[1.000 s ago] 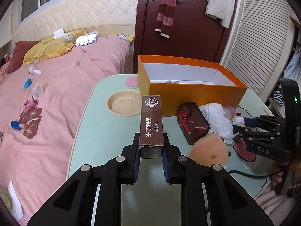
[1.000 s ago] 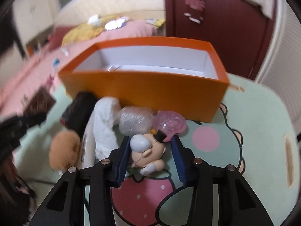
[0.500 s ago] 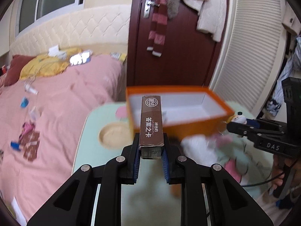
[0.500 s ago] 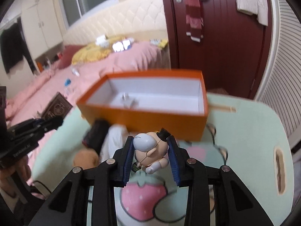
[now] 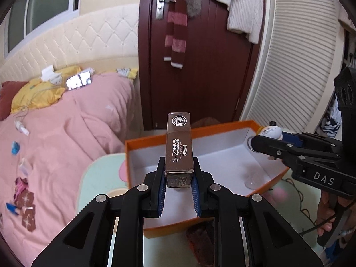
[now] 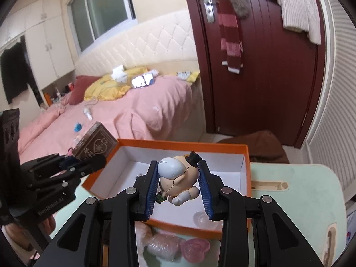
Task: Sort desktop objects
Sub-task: 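Place the card box in the box with the left tool while the right tool places the keychain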
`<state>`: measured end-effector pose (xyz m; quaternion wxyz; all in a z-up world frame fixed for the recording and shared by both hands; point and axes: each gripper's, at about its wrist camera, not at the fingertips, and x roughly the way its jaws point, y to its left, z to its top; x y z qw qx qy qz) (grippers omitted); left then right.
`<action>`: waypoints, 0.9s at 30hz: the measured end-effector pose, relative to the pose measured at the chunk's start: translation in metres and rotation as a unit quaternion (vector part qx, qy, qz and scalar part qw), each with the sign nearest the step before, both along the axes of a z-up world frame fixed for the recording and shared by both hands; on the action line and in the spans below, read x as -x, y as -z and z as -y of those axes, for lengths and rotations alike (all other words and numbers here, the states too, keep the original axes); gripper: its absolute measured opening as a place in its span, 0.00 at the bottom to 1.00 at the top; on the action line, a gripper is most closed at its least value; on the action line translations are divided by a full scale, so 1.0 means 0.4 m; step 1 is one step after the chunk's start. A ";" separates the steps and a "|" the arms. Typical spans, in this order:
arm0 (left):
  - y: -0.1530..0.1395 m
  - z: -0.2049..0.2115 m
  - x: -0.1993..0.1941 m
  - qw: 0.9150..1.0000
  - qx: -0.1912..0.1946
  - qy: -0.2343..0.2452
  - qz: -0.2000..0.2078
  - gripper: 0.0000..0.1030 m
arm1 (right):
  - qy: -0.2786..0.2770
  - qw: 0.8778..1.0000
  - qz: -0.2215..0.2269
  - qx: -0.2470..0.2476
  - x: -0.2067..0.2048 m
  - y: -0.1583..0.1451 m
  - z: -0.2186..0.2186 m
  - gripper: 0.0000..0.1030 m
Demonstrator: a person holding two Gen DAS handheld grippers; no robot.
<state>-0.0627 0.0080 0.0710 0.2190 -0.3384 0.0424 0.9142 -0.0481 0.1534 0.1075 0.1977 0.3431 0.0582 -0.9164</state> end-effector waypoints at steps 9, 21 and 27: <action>0.061 -0.011 0.020 0.999 0.009 0.001 0.037 0.21 | 0.001 0.999 0.044 -0.007 0.026 0.071 -0.004 0.33; 0.045 0.018 -0.015 0.999 -0.024 -0.010 0.031 0.69 | -0.009 1.000 0.017 -0.017 -0.010 0.062 0.008 0.60; 0.013 0.049 -0.088 1.000 -0.010 -0.022 0.006 0.69 | -0.011 1.000 0.007 -0.017 -0.058 0.040 -0.010 0.59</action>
